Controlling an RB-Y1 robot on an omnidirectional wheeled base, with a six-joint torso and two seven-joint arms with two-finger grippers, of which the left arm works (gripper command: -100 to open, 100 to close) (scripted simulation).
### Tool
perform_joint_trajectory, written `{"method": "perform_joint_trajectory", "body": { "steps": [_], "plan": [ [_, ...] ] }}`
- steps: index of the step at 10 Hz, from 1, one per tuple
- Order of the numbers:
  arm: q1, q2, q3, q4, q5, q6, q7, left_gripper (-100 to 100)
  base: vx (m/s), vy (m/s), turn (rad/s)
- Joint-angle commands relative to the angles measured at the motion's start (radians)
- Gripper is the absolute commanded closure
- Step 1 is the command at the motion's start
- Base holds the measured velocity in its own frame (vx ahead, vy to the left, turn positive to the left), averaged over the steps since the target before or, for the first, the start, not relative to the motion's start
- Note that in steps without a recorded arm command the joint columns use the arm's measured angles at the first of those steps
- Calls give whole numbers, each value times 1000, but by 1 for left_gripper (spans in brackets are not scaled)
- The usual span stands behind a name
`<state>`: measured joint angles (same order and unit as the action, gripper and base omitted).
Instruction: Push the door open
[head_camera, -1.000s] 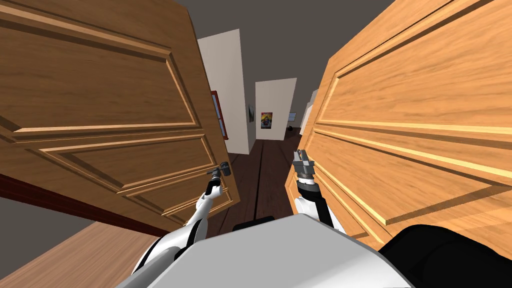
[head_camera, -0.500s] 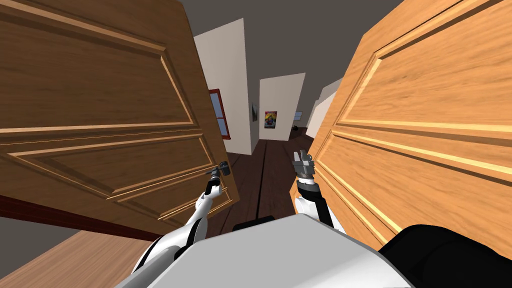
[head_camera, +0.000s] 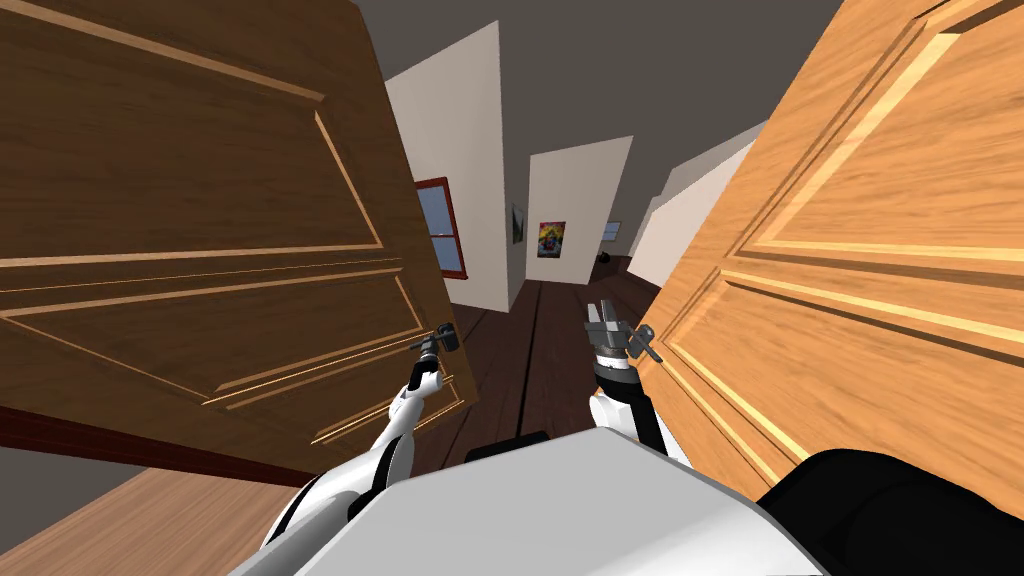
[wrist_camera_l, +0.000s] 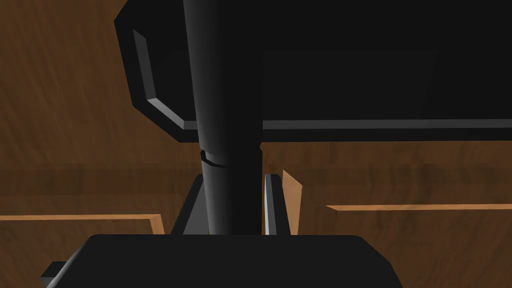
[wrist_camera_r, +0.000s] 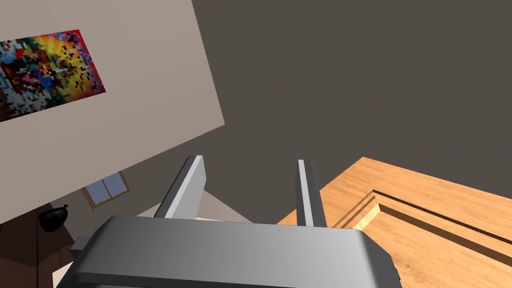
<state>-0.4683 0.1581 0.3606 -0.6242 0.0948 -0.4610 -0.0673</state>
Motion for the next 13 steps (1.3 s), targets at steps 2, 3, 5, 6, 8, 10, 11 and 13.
{"method": "perform_joint_trajectory", "body": {
  "steps": [2,3,5,6,8,10,11,13],
  "plan": [
    [-5,13,21,8,-11,-8,6,100,196,-84,178],
    [-5,15,27,10,-16,-8,8,100,181,-87,204],
    [-6,17,39,13,-25,-10,13,100,194,-74,122],
    [-7,18,46,15,-30,-11,15,100,186,-81,176],
    [-7,19,51,17,-34,-11,17,100,151,-73,131],
    [-8,22,65,20,-44,-13,22,100,170,-91,163],
    [-9,24,72,22,-49,-14,25,100,216,-108,176],
    [-9,25,81,25,-56,-15,28,100,192,-99,136]
  ]
}}
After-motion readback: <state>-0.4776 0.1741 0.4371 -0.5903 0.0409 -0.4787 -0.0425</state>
